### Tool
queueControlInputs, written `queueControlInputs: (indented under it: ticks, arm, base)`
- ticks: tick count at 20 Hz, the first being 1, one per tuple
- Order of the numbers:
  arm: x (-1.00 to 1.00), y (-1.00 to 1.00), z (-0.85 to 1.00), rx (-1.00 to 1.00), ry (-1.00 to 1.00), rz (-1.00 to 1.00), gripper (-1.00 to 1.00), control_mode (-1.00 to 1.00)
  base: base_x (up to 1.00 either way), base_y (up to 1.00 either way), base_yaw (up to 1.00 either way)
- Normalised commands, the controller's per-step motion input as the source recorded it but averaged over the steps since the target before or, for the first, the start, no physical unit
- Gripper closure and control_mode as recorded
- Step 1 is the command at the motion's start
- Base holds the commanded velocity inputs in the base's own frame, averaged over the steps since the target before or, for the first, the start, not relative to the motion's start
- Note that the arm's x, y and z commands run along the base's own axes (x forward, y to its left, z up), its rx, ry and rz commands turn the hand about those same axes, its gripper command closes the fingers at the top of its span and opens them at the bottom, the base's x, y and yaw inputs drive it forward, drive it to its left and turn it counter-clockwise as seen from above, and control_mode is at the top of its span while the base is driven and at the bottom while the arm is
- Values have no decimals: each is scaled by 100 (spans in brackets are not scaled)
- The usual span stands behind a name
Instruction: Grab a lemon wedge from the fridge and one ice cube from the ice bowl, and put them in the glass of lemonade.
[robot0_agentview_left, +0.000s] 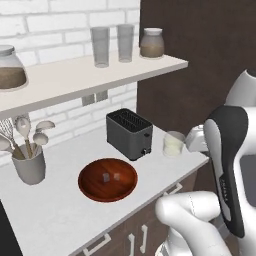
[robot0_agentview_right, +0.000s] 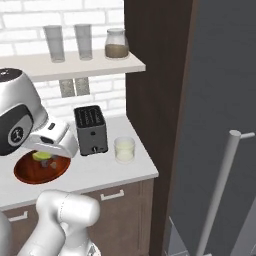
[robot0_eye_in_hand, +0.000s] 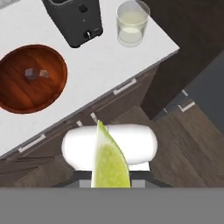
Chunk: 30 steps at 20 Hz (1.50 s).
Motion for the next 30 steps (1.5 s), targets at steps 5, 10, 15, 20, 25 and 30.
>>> queueControlInputs:
  ticks: [5, 10, 15, 20, 25, 30]
  arm:
    - [37, 0, 65, -19, -34, 4, 100, -100]
    - [94, -5, 7, -5, -5, 4, 100, -100]
    - [100, -41, -36, 8, 12, 0, 100, -100]
    - [96, -21, -53, 4, 22, 0, 100, -100]
    - [67, -6, -65, 0, 12, 0, 100, -100]
    - [34, -9, -49, 0, 2, 0, 100, -100]
  base:
    - [0, 0, 0]
    - [0, 0, 0]
    - [0, 0, 0]
    - [0, 0, 0]
    - [0, 0, 0]
    - [0, 0, 0]
